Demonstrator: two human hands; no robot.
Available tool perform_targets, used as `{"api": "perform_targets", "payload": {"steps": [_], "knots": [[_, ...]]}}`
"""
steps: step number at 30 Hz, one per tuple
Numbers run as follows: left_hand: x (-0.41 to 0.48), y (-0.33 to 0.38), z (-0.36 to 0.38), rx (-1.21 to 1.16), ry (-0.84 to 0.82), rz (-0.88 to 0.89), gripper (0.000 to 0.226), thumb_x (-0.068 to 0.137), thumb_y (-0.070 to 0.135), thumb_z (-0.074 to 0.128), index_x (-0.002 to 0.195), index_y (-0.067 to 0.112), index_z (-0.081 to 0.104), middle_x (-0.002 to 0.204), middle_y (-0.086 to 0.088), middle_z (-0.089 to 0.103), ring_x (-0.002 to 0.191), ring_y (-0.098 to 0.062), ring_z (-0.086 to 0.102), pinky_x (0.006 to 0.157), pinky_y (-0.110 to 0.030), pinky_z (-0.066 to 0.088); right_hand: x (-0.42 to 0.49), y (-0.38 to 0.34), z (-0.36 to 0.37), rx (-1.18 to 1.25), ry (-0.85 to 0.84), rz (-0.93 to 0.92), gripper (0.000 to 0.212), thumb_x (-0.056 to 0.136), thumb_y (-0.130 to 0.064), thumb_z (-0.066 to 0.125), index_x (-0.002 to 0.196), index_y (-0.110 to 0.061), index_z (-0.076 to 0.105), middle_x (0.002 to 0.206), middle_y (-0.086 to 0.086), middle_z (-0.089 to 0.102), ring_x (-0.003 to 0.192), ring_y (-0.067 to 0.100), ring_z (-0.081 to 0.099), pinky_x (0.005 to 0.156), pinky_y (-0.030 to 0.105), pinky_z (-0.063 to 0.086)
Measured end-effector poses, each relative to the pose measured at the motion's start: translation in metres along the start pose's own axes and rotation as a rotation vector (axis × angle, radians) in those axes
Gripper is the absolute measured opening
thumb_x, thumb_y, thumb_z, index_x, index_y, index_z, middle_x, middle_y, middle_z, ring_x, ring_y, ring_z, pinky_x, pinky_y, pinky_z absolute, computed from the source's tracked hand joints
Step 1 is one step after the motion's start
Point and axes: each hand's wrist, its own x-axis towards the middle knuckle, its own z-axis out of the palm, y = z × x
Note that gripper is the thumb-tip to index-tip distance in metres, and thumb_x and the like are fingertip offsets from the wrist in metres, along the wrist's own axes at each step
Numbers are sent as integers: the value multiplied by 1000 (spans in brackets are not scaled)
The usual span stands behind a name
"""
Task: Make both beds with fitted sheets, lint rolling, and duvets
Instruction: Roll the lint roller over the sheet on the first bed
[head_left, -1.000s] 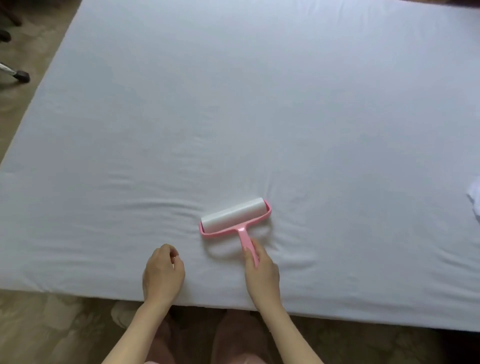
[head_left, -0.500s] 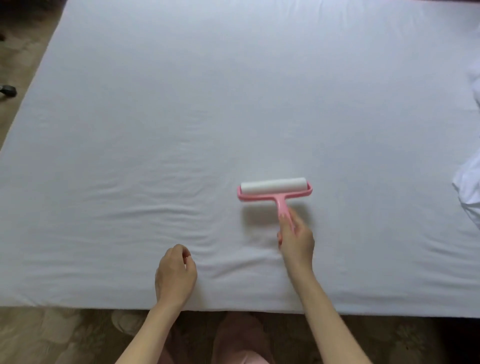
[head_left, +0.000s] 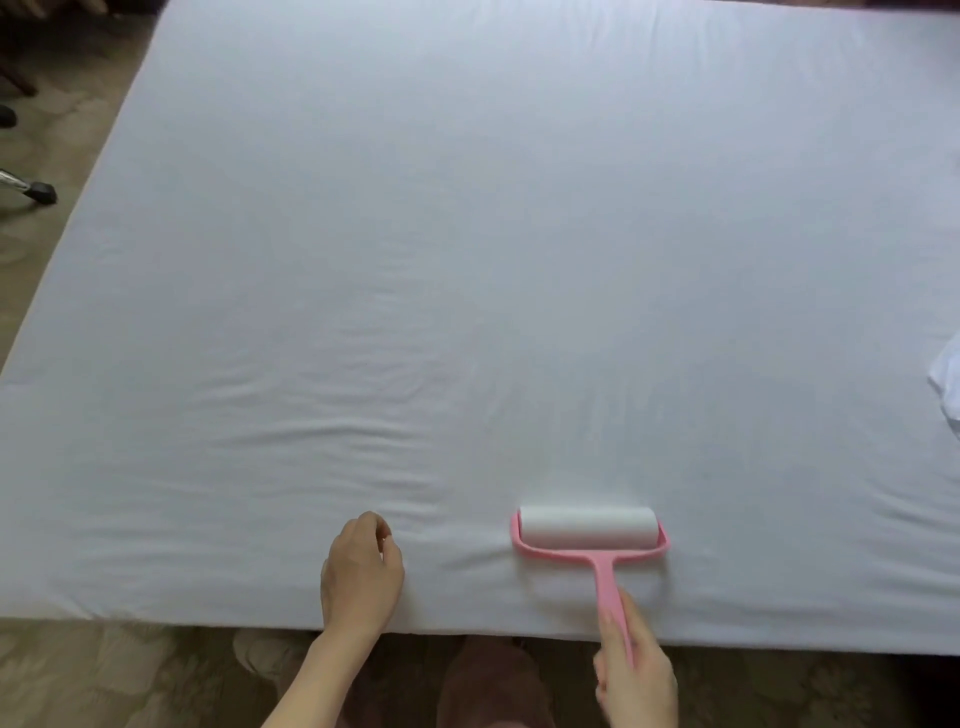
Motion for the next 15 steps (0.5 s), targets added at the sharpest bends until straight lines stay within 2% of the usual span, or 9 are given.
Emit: {"api": "perform_targets", "payload": {"steps": [1, 2, 3, 4, 5, 7, 8, 11, 15], "knots": [[0, 1, 0, 2, -5, -7, 14, 91, 10, 48, 79, 15, 50, 77, 3, 52, 70, -12, 50, 63, -32, 47, -7, 8, -5, 21, -46, 42, 42, 81, -40, 70, 120, -25, 65, 63, -2, 58, 58, 19, 54, 61, 27, 43], [-1, 2, 0, 4, -8, -9, 14, 92, 10, 48, 79, 16, 50, 77, 3, 52, 70, -12, 50, 64, -31, 47, -12, 17, -12, 25, -135, 28, 65, 69, -54, 75, 122, -20, 62, 76, -1, 63, 68, 16, 59, 65, 24, 45], [-1, 3, 0, 5, -8, -7, 14, 92, 11, 48, 79, 17, 50, 77, 3, 52, 70, -12, 50, 64, -31, 48, -16, 23, -17, 26, -191, -20, 93, 55, -73, 72, 127, -16, 57, 96, -2, 64, 85, 12, 60, 76, 17, 44], [0, 4, 0, 5, -6, -2, 14, 92, 11, 48, 79, 17, 50, 76, 4, 51, 70, -11, 50, 64, -32, 49, -17, 26, -21, 81, -213, -73, 107, 51, -84, 64, 131, -13, 54, 110, -3, 62, 94, 7, 58, 82, 13, 42], [1, 5, 0, 3, -2, 4, 14, 92, 12, 48, 79, 17, 50, 76, 4, 51, 70, -11, 50, 64, -32, 49, -17, 18, -23, 112, -234, -98, 96, 61, -79, 60, 131, -13, 55, 109, -3, 63, 89, 6, 58, 78, 12, 42], [3, 7, -2, -3, 7, 16, 14, 91, 11, 48, 79, 17, 50, 76, 5, 51, 70, -11, 50, 64, -32, 49, -12, -22, -12, 201, -93, -55, 33, 89, -42, 59, 115, -24, 67, 67, 2, 60, 55, 15, 45, 53, 18, 38], [4, 7, -4, -4, 11, 21, 14, 91, 11, 48, 79, 17, 50, 76, 5, 51, 70, -11, 50, 64, -32, 49, -8, -41, -5, 223, -7, -54, 18, 93, -29, 58, 107, -32, 69, 53, 3, 49, 47, 17, 37, 46, 20, 32], [5, 5, -11, -4, 33, 37, 12, 91, 10, 49, 81, 17, 51, 77, 5, 51, 70, -11, 50, 62, -30, 47, 19, -105, 18, 257, 2, -139, 19, 95, -26, 53, 97, -41, 65, 52, 1, 40, 45, 14, 34, 42, 23, 28], [7, -4, -27, 1, 65, 42, 12, 92, 11, 49, 82, 17, 52, 77, 6, 51, 70, -9, 50, 62, -28, 47, 59, -169, 57, 263, -14, -188, 20, 96, -24, 50, 104, -21, 67, 56, 0, 40, 42, 11, 34, 38, 21, 29]]}}
